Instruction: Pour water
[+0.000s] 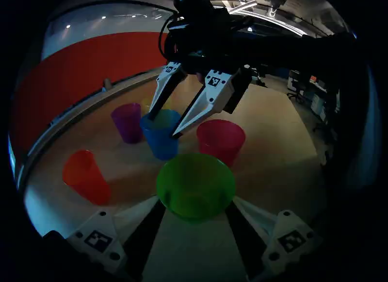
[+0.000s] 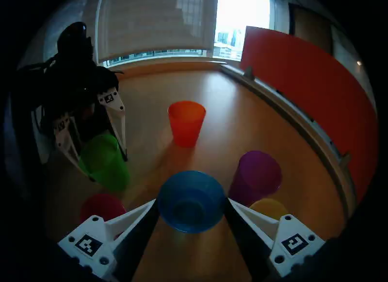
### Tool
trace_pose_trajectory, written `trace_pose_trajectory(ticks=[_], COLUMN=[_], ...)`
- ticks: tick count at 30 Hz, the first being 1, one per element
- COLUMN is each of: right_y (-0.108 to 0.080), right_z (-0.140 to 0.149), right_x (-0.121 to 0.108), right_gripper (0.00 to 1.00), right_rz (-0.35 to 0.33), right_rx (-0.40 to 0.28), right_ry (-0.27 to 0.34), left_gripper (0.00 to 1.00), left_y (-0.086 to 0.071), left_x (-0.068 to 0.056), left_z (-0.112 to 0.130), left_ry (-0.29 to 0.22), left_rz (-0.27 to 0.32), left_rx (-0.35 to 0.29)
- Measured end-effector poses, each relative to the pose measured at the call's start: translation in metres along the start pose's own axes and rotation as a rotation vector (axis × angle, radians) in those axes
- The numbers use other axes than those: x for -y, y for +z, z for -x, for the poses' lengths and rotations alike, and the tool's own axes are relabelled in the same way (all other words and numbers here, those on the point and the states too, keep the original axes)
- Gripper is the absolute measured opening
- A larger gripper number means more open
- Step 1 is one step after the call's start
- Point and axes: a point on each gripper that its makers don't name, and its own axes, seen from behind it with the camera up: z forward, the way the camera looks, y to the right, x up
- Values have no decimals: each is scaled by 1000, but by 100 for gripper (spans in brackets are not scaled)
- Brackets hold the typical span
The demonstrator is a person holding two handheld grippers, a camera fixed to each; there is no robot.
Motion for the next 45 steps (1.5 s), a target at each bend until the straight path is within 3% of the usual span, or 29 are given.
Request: trace_pose_trajectory(ticks=[20, 32, 45], right_y=[-15, -38, -67], right_z=[-21, -44, -73], right_x=[-2, -4, 0], right_gripper=[94, 94, 93], right_rz=[29, 75, 121], right_rx=[-69, -167, -311], right_ry=[26, 50, 82], left_gripper=[81, 81, 81], left_y=[-6, -14, -20], left_x=[3, 11, 10], left_z=[-17, -41, -61], left_ry=[-15, -22, -26], left_rz=[-32, -82, -111], left_rx=[-38, -93, -124])
